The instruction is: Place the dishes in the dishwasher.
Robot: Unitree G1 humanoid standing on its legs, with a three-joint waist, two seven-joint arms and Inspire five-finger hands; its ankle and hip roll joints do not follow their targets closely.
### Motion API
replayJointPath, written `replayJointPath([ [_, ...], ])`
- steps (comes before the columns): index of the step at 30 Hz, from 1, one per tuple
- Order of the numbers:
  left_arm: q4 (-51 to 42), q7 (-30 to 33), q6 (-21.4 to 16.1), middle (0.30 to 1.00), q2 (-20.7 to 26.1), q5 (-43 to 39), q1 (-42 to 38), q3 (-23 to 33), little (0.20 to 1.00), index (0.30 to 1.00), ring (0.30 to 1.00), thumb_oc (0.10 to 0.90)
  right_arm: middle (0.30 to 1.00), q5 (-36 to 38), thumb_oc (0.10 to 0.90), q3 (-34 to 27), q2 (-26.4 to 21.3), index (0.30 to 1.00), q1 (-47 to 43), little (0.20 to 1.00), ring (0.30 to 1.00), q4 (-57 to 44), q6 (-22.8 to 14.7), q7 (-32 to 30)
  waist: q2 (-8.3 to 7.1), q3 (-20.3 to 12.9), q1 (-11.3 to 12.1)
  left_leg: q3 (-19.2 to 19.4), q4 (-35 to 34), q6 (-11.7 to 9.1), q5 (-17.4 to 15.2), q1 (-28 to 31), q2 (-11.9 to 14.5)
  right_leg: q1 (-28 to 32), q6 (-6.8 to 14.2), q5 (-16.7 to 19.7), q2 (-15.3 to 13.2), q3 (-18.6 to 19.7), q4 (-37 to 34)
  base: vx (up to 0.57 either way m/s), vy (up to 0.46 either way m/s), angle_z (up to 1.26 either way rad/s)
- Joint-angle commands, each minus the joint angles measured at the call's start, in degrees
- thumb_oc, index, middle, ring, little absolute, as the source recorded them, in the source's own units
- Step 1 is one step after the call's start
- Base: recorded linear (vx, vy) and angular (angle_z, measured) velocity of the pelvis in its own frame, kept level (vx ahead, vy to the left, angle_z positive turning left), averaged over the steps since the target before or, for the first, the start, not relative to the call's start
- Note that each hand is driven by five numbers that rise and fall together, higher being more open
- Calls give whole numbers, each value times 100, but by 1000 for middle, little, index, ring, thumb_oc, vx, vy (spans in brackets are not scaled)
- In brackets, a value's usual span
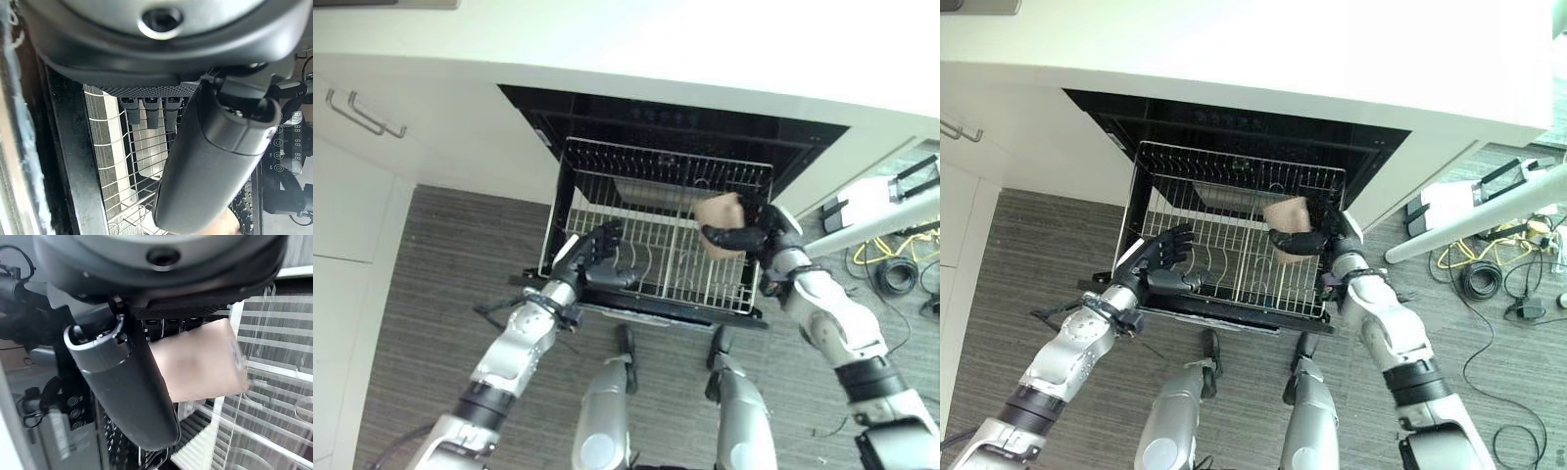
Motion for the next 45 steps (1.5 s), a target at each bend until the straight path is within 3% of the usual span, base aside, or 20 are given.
replayJointPath([
  [1,-547,118,-246,900,-80,-3,651,-153,900,900,900,800,900,-478,800,-611,-58,900,82,900,900,-817,-483,48,-138,-555,-76,23,-152,-15,-698,166,-102,15,465,-1243,-19,169,668,-26,50,1],
  [5,-521,238,-299,900,-152,-4,708,-168,900,900,900,800,900,-1220,800,-788,-127,900,339,900,900,-1147,-529,-181,-158,-597,-168,114,-152,-22,-770,249,-75,53,499,-1287,-2,230,668,-8,42,-3],
  [9,-692,277,-226,900,-163,-5,819,-69,900,900,900,800,900,-1464,800,-1062,-182,900,480,900,900,-1472,-645,-272,-168,-645,-210,178,-152,-6,-766,304,-42,81,493,-1272,17,254,668,-26,22,-5],
  [19,-864,494,-376,900,-273,-76,1076,90,900,900,900,800,900,-1747,800,-1675,-225,900,613,900,900,-2325,-1616,-606,-190,-1053,-269,334,-152,11,-893,746,-1,473,522,-1345,-23,231,668,22,27,-4],
  [23,-1165,515,-697,900,-282,-163,1233,324,900,900,900,800,900,-1979,800,-1863,-277,900,863,900,900,-2545,-2019,-658,-191,-1284,-244,401,-152,25,-954,968,-6,691,551,-1380,-96,156,668,57,38,1],
  [25,-1439,469,-1107,900,-291,-266,1290,519,900,900,900,800,900,-2220,800,-1929,-322,900,1029,900,900,-2601,-2175,-649,-199,-1440,-202,430,-152,40,-1001,1102,-17,826,582,-1397,-161,92,668,87,53,1],
  [28,-2143,350,-1830,900,-304,-199,1397,1152,900,900,900,800,900,-1859,800,-2179,-288,900,1479,900,900,-2459,-2172,-794,-237,-1722,-101,452,-152,79,-1098,1359,-97,1121,661,-1413,-314,-75,668,150,110,4],
  [35,-2620,86,-2315,900,-226,-270,1748,2137,900,900,900,800,900,-1615,800,-2700,72,900,2287,900,900,-2462,-2314,-789,-346,-1951,-102,401,-152,183,-1270,1582,-367,1321,817,-1279,-590,-207,668,100,119,9],
  [38,-2668,-8,-2485,900,-93,-298,1924,2438,900,900,900,800,900,-1596,800,-2746,241,900,2529,900,900,-2528,-2457,-696,-368,-2013,-51,465,-152,288,-1384,1635,-413,1545,807,-1004,-674,-620,668,28,142,-4],
  [40,-2605,-40,-2555,900,-35,-307,1943,2538,900,900,900,800,900,-1648,800,-2702,284,900,2562,900,900,-2498,-2497,-637,-271,-2001,-39,495,-152,369,-1434,1691,-335,1852,728,-1008,-492,-836,668,12,147,-30],
  [41,-2531,38,-2596,900,12,-332,1886,2520,900,900,900,800,900,-1734,800,-2662,247,900,2546,900,900,-2438,-2497,-631,-184,-1986,-124,397,-152,441,-1406,1684,-301,2004,670,-1042,-101,-688,774,17,100,-30],
  [42,-2499,64,-2619,900,19,-363,1863,2514,900,900,900,800,900,-1757,800,-2659,217,900,2538,900,900,-2413,-2499,-642,-163,-1972,-166,347,-152,473,-1407,1688,-306,1988,658,-1130,53,-575,950,-30,0,-5],
  [43,-2430,16,-2641,900,10,-509,1866,2526,900,900,900,800,900,-1673,800,-2697,128,900,2520,900,900,-2323,-2539,-669,-210,-2021,-207,209,-152,502,-1382,1639,-406,1958,549,-1240,521,-397,968,16,-219,12],
  [44,-2406,24,-2608,900,-30,-499,1861,2481,900,900,900,800,900,-1504,800,-2751,43,900,2569,900,900,-2241,-2666,-686,-329,-2087,-187,186,-152,437,-1353,1661,-545,2077,460,-1263,682,-476,668,30,-248,29],
  [45,-2416,21,-2586,900,-44,-485,1862,2476,900,900,900,800,900,-1485,800,-2760,36,900,2592,900,900,-2240,-2689,-691,-337,-2089,-191,170,-152,429,-1345,1672,-568,2066,443,-1284,694,-449,668,132,-344,24],
])
